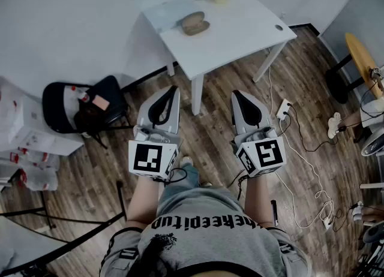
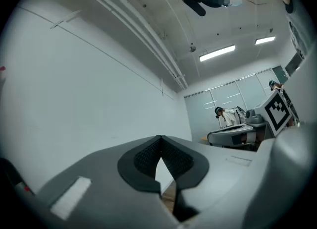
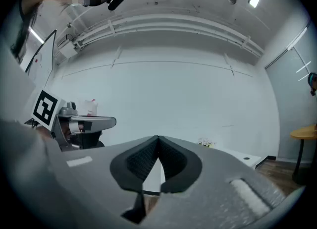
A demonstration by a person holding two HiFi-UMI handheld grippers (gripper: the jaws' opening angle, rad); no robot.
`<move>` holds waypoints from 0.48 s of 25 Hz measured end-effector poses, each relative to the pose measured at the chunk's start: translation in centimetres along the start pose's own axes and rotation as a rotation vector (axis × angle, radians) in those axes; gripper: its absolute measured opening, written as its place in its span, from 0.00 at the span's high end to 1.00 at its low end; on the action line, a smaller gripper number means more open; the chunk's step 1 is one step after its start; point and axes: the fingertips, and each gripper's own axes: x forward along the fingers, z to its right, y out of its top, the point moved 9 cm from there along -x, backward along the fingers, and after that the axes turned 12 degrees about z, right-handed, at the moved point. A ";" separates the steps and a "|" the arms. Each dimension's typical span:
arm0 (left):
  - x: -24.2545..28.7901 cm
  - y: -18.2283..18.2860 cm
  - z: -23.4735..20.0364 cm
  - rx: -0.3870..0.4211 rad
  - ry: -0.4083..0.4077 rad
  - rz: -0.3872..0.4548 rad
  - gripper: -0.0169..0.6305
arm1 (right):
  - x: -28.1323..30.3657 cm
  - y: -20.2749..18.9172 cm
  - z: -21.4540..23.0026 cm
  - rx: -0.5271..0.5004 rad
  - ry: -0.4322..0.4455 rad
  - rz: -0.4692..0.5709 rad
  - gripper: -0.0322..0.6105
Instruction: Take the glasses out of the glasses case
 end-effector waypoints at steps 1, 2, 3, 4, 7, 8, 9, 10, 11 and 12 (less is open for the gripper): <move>0.1 0.0 -0.1 0.000 -0.001 -0.001 0.94 | 0.1 0.0 0.0 -0.001 -0.002 -0.001 0.95; 0.3 0.0 -0.1 0.000 -0.002 -0.001 0.94 | 0.2 -0.1 0.1 -0.001 -0.004 -0.001 0.95; 0.4 -0.1 -0.3 -0.001 -0.003 -0.002 0.94 | 0.4 -0.1 0.1 -0.001 -0.006 -0.002 0.95; 0.6 -0.2 -0.5 -0.001 -0.004 -0.004 0.94 | 0.6 -0.2 0.2 -0.002 -0.008 -0.003 0.95; 1.3 -0.7 -1.2 0.000 -0.007 -0.008 0.94 | 1.5 -0.6 0.4 -0.001 -0.016 -0.003 0.95; 1.6 -1.0 -1.5 -0.001 -0.010 -0.009 0.94 | 1.8 -0.7 0.6 0.001 -0.020 -0.004 0.95; 2.0 -1.2 -1.8 -0.003 -0.012 -0.010 0.94 | 2.2 -0.9 0.7 0.001 -0.023 -0.004 0.95; 2.3 -1.4 -2.0 -0.007 -0.016 -0.011 0.94 | 2.5 -1.0 0.8 0.001 -0.027 -0.005 0.95; 2.7 -1.5 -2.3 -0.010 -0.020 -0.011 0.94 | 2.9 -1.2 1.0 0.000 -0.030 -0.006 0.95; 3.1 -1.7 -2.6 -0.012 -0.025 -0.010 0.94 | 3.3 -1.3 1.1 -0.001 -0.034 -0.008 0.95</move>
